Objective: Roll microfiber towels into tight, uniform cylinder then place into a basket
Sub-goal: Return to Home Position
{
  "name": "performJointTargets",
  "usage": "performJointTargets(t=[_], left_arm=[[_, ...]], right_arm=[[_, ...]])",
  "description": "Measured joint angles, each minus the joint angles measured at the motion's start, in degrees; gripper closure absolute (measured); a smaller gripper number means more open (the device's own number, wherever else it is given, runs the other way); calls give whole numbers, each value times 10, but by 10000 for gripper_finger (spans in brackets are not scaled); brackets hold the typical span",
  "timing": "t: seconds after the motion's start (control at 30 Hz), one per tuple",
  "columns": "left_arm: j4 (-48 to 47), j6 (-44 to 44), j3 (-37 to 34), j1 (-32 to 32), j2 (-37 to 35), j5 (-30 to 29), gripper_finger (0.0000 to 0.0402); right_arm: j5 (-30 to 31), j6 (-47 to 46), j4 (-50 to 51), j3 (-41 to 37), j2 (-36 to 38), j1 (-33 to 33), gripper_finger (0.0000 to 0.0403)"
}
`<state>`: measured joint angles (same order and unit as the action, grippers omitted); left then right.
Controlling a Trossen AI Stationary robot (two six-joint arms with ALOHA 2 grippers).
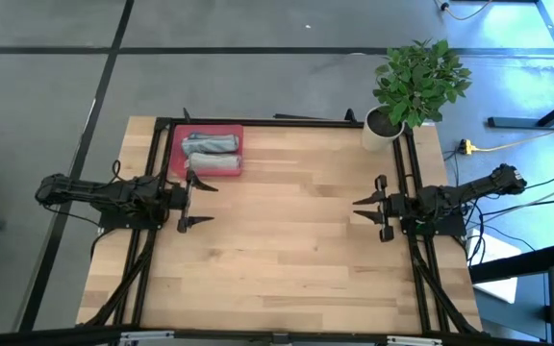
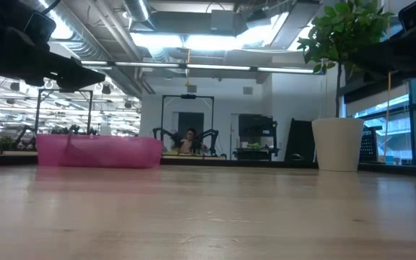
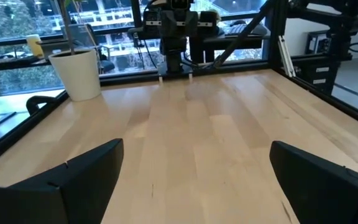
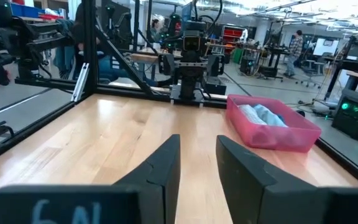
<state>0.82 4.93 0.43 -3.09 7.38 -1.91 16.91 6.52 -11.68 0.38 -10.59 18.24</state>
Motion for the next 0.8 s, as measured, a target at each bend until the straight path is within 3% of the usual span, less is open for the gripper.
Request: performJointTargets(t=[0.8], left_arm=[[0, 2, 0, 0, 0, -1, 8]], right_arm=[[0, -2, 34, 0, 0, 0, 297]])
